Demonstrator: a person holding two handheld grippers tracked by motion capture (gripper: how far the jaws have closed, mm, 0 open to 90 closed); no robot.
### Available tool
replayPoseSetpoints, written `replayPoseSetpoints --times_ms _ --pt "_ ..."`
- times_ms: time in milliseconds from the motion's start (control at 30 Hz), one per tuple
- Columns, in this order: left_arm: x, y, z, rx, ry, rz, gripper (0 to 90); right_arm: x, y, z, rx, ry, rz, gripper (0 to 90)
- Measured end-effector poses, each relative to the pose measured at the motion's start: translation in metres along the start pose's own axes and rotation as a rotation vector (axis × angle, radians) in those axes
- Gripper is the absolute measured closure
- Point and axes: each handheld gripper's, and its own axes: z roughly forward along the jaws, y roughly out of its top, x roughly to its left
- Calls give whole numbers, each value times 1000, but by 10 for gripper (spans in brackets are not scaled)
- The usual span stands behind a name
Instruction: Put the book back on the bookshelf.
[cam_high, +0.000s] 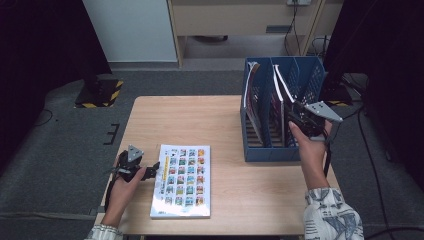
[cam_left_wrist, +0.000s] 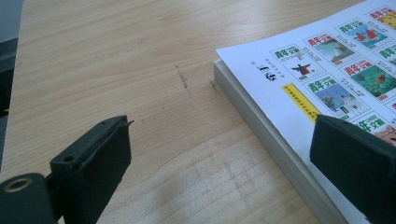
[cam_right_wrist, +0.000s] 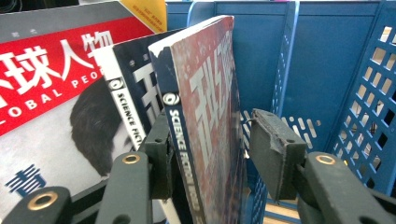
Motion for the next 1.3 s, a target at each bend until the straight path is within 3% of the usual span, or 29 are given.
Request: replayPoseSetpoints --times_ms 533,733,967,1300 --pt "-2 0 0 3 -3 2 49 6 -7 -18 -1 25 5 489" --pt "-1 0 0 1 -3 -5 43 8 -10 -20 -3 29 12 423" --pt "0 0 0 0 -7 -9 38 9 -10 -23 9 52 39 286" --pt "-1 0 0 0 -15 -7 36 9 -15 -27 20 78 29 257"
